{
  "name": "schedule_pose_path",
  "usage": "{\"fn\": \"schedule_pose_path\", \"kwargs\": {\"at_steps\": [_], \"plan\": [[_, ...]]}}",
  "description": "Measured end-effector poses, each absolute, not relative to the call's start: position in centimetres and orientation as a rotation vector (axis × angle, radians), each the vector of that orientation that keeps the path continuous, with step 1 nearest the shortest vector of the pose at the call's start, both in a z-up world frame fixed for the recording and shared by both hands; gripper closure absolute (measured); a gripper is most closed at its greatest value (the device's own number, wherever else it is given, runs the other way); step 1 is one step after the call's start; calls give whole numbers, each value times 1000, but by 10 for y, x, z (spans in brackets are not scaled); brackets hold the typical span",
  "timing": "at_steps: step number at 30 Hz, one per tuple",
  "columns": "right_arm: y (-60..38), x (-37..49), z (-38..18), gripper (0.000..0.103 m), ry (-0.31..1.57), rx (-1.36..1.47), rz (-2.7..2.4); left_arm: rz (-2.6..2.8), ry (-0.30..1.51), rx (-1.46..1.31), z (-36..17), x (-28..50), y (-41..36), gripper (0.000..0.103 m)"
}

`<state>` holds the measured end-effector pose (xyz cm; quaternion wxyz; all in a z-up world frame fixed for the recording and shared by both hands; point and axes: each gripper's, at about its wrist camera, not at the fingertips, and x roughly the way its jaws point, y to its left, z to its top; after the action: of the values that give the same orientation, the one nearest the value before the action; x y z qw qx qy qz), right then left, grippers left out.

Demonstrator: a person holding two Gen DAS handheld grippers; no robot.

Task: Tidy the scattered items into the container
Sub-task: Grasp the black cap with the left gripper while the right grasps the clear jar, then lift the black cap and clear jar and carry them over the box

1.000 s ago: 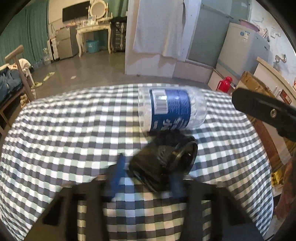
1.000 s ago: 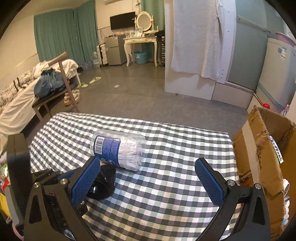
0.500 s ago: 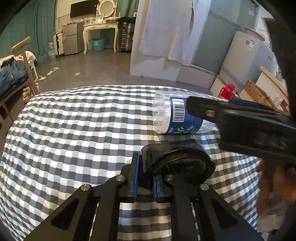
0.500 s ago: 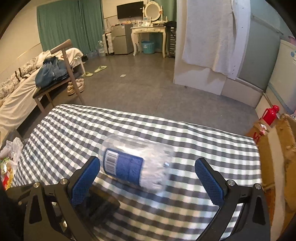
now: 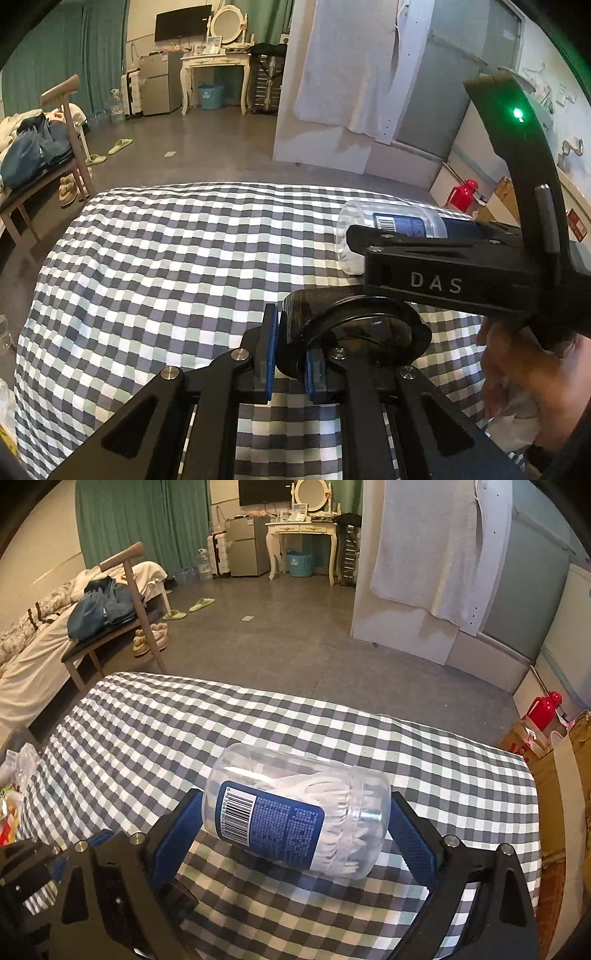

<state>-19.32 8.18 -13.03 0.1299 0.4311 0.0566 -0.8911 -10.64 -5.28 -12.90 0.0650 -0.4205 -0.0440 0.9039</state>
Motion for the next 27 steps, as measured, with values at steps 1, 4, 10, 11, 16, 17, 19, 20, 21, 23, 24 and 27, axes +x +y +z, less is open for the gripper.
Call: {"fn": "schedule_pose_path", "kwargs": {"at_steps": [1,4,10,11,16,17,19,20,21,23,24,27], "plan": [[84,-192,-130,8,157,1245,-2596,2728,-136,-1270,-129,-106,-54,91],[97,-186,-126,8,103,1217,-2626,2731,-148,-1267,-128,-104,-56,91],[123,-171,-109,8,-23,1131,-2643,2761,-178,-1244,-119,-101,-61,91],[128,-166,-106,8,-42,1112,-2645,2763,-180,-1238,-117,-101,-61,91],[152,-141,-81,8,-97,1014,-2686,2771,-189,-1186,-101,-100,-55,91],[155,-136,-75,8,-102,990,-2697,2770,-185,-1176,-97,-99,-52,91],[164,-126,-61,8,-100,939,-2731,2769,-170,-1153,-90,-98,-46,91],[169,-120,-52,8,-94,907,-2753,2766,-165,-1142,-86,-98,-43,91],[173,-115,-47,8,-89,888,-2768,2761,-164,-1130,-82,-97,-40,91],[182,-105,-33,8,-74,839,-2811,2746,-177,-1113,-76,-97,-34,91],[186,-102,-28,8,-61,822,-2831,2728,-199,-1107,-72,-98,-33,91],[197,-93,-16,8,-18,791,-2880,2729,-200,-1071,-60,-99,-25,91]]}}
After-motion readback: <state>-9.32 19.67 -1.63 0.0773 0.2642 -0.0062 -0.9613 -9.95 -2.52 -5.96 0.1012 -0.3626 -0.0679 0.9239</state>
